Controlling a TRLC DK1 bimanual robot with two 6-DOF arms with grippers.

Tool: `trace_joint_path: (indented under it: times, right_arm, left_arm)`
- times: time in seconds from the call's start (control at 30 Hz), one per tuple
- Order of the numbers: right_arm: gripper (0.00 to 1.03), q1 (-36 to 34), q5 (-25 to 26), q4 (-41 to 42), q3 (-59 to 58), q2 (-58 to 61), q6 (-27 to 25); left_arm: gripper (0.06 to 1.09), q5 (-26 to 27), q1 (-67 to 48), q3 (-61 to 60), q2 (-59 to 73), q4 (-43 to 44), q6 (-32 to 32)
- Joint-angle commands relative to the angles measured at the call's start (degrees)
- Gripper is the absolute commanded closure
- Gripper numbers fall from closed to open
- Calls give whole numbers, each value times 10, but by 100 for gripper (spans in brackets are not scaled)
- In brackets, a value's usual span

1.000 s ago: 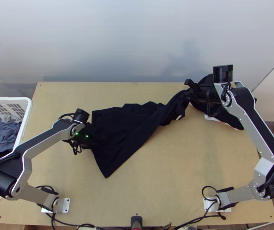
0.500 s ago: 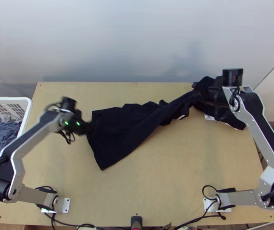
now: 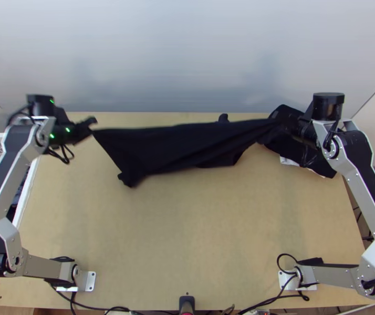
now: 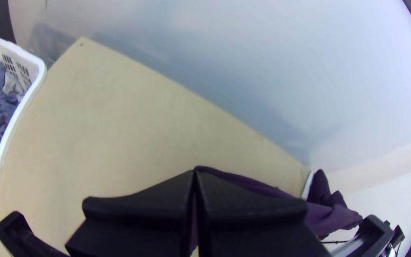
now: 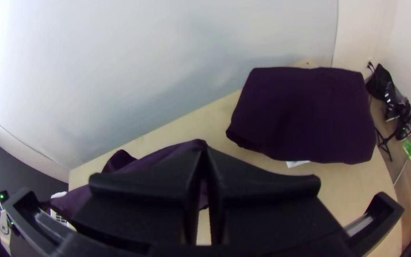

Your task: Fold the t-shirt

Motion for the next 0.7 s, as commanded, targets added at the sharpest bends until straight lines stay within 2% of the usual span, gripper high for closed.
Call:
trace_joint_path:
  times: [0.0, 0.2, 0.37, 0.57, 0.67]
  right_arm:
    - [100, 20, 20, 58, 62, 7, -13]
    - [100, 36, 20, 109, 176, 54, -12]
    - [100, 39, 20, 164, 251, 49, -21]
    - [100, 48, 19, 227, 278, -11, -50]
    - [100, 50, 14, 231, 274, -62, -52]
  left_arm:
    - [105, -11, 20, 124, 6, 47, 12]
    - [105, -27, 27, 263, 40, 54, 40]
    - [105, -43, 39, 331, 24, 60, 42]
    - [105, -59, 61, 337, -39, 116, 44]
    - [105, -59, 66, 337, -73, 129, 44]
